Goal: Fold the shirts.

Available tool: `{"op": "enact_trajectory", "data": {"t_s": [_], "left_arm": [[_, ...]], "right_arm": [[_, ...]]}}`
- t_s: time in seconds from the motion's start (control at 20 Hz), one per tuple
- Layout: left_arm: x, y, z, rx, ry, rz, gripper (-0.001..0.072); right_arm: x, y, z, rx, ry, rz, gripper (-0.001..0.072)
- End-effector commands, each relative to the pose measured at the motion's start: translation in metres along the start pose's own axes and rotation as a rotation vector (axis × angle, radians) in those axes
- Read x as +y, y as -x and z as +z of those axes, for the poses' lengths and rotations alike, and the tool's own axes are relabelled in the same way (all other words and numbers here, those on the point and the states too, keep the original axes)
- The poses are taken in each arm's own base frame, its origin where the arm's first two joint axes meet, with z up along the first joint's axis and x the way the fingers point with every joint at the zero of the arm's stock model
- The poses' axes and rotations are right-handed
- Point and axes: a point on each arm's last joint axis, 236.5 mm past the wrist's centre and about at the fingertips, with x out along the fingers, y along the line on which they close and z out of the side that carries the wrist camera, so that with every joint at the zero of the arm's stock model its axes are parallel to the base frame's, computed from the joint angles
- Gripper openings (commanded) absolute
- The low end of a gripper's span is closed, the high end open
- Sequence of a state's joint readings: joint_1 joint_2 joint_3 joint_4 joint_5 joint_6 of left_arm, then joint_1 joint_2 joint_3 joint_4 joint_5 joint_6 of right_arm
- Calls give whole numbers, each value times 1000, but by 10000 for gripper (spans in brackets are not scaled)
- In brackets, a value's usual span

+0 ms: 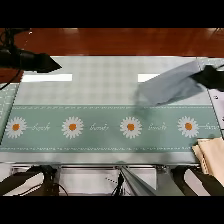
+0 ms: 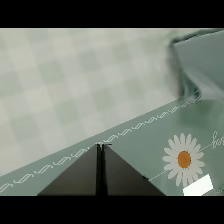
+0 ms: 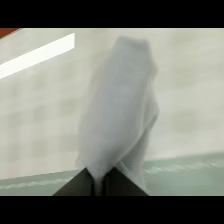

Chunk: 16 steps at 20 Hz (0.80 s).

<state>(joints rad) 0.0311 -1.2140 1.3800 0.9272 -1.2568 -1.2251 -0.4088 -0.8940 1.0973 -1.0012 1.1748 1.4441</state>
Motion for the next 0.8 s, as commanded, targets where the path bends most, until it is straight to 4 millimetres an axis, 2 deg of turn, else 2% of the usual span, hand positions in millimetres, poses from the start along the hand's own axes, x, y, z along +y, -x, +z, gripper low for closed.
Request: {"op": "enact_trajectory", "data": {"t_s": [0.0,0.2,0.3,0.45,0.7,0.75], "left_arm": [[11,-19,-5,37,-4,-5,29],[8,-36,-10,73,-54,-25,29],[2,-46,-10,77,-98,-35,29],[-6,-62,-9,74,-157,-46,29],[3,-86,-4,59,-184,-33,29],[6,-90,-4,61,-191,-30,29]], "right_arm": [[-63,86,-21,23,-109,-284,36],[-137,151,-90,219,-264,-631,36],[-163,190,-115,264,-356,-817,35],[-171,226,-144,307,-472,-961,36],[-181,272,-158,280,-516,-1156,36],[-181,276,-159,277,-517,-1169,36]]}}
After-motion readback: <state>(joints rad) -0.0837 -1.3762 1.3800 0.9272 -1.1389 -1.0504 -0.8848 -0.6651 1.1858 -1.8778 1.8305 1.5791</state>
